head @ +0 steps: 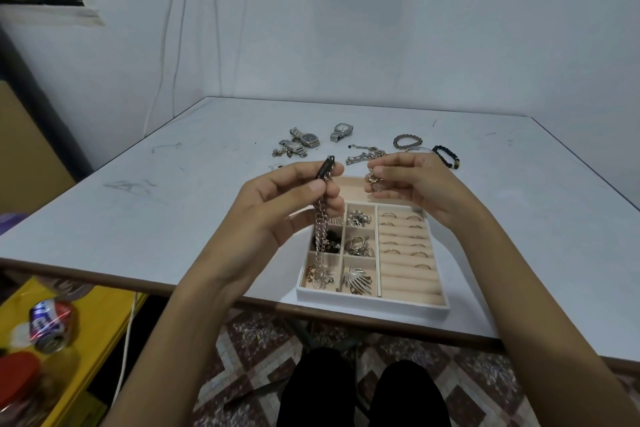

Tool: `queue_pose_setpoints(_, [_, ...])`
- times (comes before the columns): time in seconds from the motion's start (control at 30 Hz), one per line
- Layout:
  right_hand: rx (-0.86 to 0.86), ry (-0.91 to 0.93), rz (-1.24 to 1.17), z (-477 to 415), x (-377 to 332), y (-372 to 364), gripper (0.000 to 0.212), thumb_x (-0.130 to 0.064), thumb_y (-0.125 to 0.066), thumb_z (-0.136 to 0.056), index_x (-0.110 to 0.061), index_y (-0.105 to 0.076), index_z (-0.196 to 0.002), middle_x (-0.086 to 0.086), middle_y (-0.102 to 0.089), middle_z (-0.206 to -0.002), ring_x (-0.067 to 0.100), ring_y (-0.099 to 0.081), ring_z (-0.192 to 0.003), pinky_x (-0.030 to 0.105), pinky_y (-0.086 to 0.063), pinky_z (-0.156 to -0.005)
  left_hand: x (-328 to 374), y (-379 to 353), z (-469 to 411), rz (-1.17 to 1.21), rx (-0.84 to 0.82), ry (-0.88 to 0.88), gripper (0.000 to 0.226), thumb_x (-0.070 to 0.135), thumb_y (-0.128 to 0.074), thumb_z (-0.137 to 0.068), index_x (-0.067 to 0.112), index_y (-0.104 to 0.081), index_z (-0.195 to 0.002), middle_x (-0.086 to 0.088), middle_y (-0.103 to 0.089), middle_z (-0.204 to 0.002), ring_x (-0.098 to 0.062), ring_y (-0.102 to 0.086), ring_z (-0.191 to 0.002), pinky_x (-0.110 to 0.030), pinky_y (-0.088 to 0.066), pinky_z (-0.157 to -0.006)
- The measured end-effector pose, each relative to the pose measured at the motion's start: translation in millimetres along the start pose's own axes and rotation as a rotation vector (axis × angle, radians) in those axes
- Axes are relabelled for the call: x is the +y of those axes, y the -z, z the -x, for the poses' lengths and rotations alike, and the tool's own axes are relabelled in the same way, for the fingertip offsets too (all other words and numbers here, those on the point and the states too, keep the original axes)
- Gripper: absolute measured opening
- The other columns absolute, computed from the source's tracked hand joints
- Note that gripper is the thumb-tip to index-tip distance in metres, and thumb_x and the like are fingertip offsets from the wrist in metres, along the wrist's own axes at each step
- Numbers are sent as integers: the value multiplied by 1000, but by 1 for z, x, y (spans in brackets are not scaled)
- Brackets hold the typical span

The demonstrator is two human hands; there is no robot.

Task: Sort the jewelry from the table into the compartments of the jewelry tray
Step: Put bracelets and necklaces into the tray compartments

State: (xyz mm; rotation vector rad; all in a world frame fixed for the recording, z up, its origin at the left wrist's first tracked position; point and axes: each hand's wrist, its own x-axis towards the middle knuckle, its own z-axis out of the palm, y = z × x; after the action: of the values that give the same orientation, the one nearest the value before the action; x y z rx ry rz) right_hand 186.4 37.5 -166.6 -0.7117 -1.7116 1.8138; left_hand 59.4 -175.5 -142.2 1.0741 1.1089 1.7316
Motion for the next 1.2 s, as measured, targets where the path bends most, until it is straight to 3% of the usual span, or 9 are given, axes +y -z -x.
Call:
queue_pose_setpoints(0.37, [5, -5, 26, 0, 1, 0, 18, -1, -70, -81, 0, -69, -99, 15, -73, -87, 31, -72, -89, 37, -59, -80, -18, 8, 3, -95, 16, 90, 29, 10, -56, -84, 3, -63, -111, -2, -70, -82, -16, -67, -81, -24, -53, -79])
queue_pose_setpoints(0.63, [5, -4, 37, -1, 3, 0, 16, 0, -69, -81, -1, -70, -97, 16, -73, -86, 32, -72, -88, 40, -58, -82, -22, 16, 4, -376, -48, 115, 17, 6, -57, -90, 1, -63, -106, -11, -73, -95, -20, -70, -94, -18, -52, -83])
queue_pose_setpoints(0.87, [-1, -4, 45, -1, 3, 1, 17, -1, -70, -81, -1, -70, -98, 16, -73, -88, 32, -72, -90, 39, -58, -82, -28, 23, 4, -521, -96, 136, 17, 12, -68, -84, 1, -66, -97, -11, -73, -98, -22, -69, -99, -28, -51, -95])
queue_pose_setpoints(1.07, [-1, -10, 47, -1, 2, 0, 17, 0, -69, -81, -1, -70, -98, 16, -73, -87, 33, -72, -89, 40, -58, -82, -33, 32, 5, -871, -87, 39, 14, 32, -75, -78, 19, -71, -77, 13, -68, -100, -2, -61, -102, -7, -37, -90])
queue_pose_setpoints(1.2, [-4, -14, 49, 0, 2, 0, 16, 0, -70, -80, -2, -70, -97, 16, -73, -87, 32, -72, -87, 39, -58, -82, -35, 35, 5, -995, -94, 48, 12, 34, -74, -78, 28, -72, -68, 24, -62, -103, 6, -54, -105, -10, -33, -91])
